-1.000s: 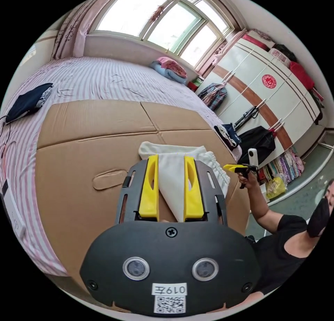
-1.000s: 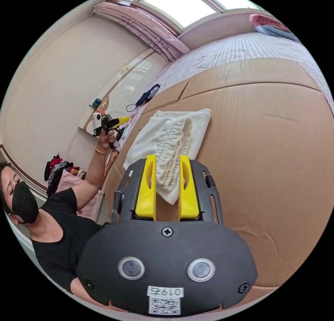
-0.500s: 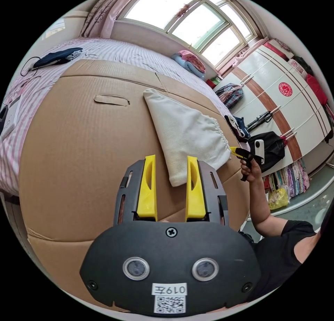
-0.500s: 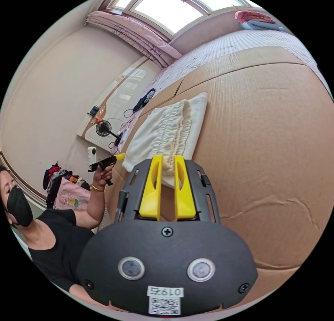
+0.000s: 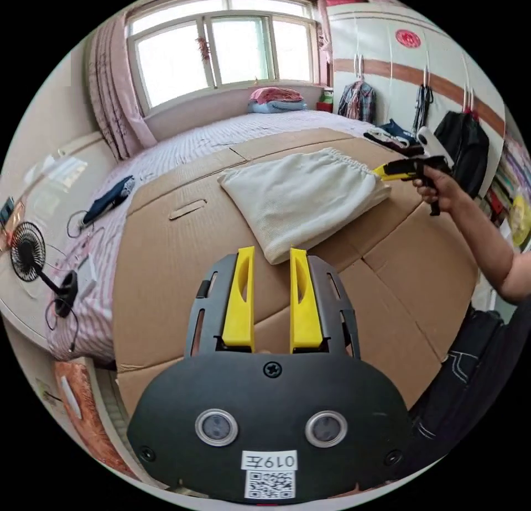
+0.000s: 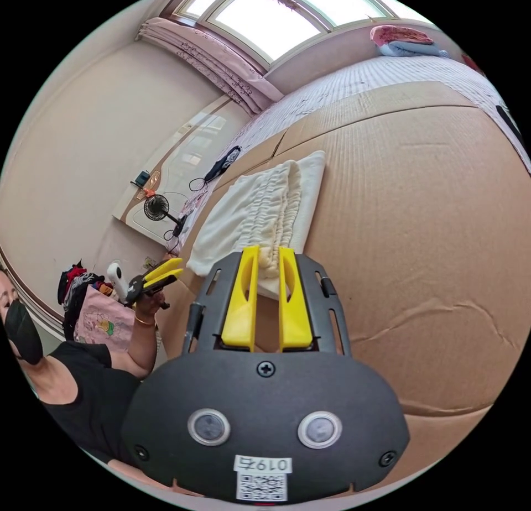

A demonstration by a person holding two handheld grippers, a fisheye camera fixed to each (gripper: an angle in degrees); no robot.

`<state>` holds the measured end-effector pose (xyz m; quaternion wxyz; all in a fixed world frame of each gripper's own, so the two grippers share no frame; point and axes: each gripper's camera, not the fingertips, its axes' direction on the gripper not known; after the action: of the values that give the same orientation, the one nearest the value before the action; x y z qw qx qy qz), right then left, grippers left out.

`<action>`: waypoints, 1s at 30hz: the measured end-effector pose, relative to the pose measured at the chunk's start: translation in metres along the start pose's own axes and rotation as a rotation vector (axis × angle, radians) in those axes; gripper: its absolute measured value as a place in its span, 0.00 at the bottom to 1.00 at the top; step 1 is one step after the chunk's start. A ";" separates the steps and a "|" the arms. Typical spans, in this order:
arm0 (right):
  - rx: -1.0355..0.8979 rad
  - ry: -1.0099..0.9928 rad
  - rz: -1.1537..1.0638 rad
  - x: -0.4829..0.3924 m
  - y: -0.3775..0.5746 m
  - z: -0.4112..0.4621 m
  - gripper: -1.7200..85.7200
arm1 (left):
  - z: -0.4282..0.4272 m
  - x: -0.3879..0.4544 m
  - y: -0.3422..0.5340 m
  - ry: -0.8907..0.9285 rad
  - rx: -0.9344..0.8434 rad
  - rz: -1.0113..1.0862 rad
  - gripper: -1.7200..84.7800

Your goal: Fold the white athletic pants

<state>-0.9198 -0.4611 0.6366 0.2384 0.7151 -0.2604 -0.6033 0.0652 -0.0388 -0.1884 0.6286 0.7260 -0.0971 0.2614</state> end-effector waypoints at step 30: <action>0.088 0.278 -0.068 -0.106 -0.156 -0.202 0.02 | -0.159 0.014 -0.085 -0.162 -0.144 0.099 0.03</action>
<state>-0.7221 -0.2682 0.6445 0.2198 0.8101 -0.2266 -0.4941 0.0762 0.1336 -0.2433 0.6557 0.6919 -0.2020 0.2248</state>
